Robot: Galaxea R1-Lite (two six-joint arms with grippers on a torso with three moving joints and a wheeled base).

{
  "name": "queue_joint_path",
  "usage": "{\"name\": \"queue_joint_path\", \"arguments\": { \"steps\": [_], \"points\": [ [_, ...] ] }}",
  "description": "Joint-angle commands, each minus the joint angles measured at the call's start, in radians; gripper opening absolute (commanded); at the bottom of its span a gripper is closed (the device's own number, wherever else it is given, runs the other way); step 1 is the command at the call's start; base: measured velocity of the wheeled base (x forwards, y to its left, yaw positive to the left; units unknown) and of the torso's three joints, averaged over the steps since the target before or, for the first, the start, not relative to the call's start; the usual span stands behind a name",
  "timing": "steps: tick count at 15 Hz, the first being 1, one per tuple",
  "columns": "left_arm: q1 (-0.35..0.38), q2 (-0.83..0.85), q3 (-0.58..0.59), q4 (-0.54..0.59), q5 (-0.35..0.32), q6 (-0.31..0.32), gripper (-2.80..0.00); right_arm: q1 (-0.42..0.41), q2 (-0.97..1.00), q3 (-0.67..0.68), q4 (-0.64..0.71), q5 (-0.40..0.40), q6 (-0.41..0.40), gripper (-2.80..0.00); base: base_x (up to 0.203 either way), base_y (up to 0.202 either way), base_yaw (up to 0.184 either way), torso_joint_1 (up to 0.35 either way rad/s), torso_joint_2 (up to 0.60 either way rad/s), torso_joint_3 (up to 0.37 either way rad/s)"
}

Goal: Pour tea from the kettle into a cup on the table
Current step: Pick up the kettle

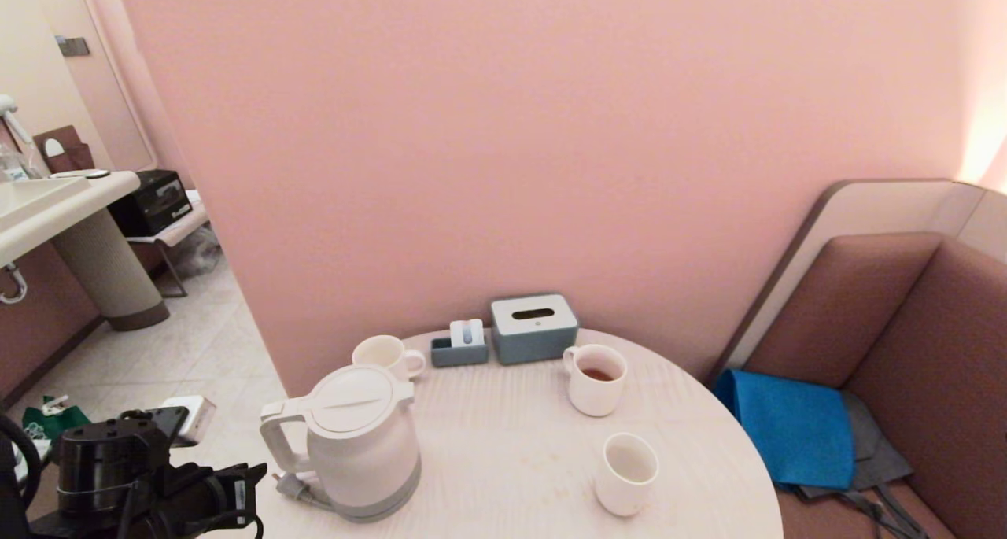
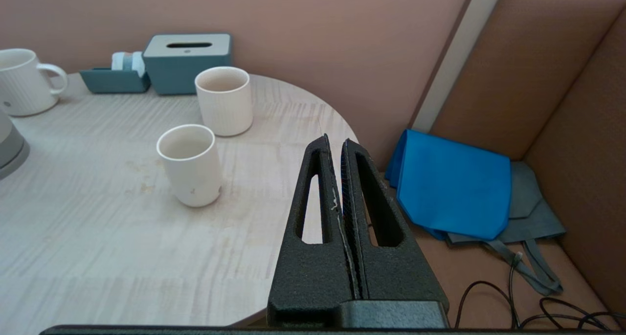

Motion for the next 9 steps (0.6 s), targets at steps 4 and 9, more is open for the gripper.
{"name": "queue_joint_path", "arguments": {
  "steps": [4, 9],
  "points": [
    [-0.004, -0.012, 0.000, -0.007, 0.001, -0.001, 0.00, 0.000, 0.001, 0.000, 0.000, 0.000, -0.001, -2.80, 0.000, 0.000, 0.000, 0.000, 0.00, 0.000],
    [0.024, 0.222, 0.000, -0.216, 0.017, 0.027, 0.00, 0.000, 0.001, 0.000, 0.000, 0.000, -0.001, -2.80, 0.000, 0.000, 0.000, 0.000, 0.00, 0.000]
  ]
}}
